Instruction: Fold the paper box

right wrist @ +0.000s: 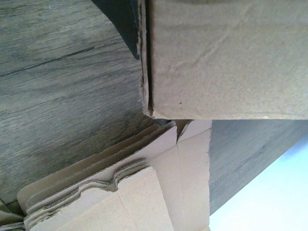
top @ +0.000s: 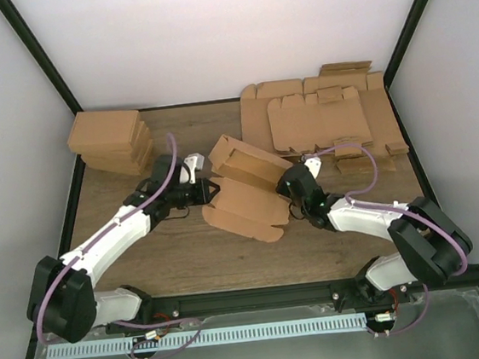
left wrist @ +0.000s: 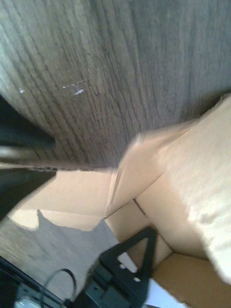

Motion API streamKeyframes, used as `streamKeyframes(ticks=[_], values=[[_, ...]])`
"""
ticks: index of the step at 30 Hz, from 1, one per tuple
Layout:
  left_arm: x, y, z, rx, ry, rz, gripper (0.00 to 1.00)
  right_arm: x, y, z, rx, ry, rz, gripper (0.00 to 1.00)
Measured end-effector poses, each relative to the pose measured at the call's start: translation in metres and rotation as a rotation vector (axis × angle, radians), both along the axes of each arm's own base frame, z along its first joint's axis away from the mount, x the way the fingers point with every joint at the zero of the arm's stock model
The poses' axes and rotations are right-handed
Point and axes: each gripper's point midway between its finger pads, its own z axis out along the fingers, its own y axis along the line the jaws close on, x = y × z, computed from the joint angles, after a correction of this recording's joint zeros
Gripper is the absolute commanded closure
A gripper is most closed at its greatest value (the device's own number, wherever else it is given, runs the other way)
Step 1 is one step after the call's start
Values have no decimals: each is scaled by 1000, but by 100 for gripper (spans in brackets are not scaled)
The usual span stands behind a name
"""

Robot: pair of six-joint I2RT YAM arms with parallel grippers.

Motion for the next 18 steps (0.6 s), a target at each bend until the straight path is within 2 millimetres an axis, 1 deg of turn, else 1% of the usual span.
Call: streamKeyframes(ticks=[1,2,4,6,8,10,11,14,16,18], values=[[-1,-1,-2,-1,7,-4,96,0,0,0,-3,-1,3,94],[-1,-1,-2,3,5,-10,96,-1,1,0,-6,-1,8,86],[-1,-1,0,20,-3,-26,96,-1,3,0,-10,-4,28,64],[2,1,8,49,-27,-28,96,-3,8,3,3,-18,60,43],[9,3,23,74,-65,-28,96,-9,13,6,28,-43,113,35],[14,4,38,96,-102,-30,96,-16,20,7,56,-60,172,24],[15,5,44,107,-115,-33,96,-20,25,7,69,-61,211,18],[17,11,58,162,-144,-39,96,-35,47,7,111,-53,358,6],[17,17,66,210,-154,-43,96,-49,60,9,151,-48,455,1],[16,23,73,260,-163,-47,96,-66,67,9,187,-39,543,0]])
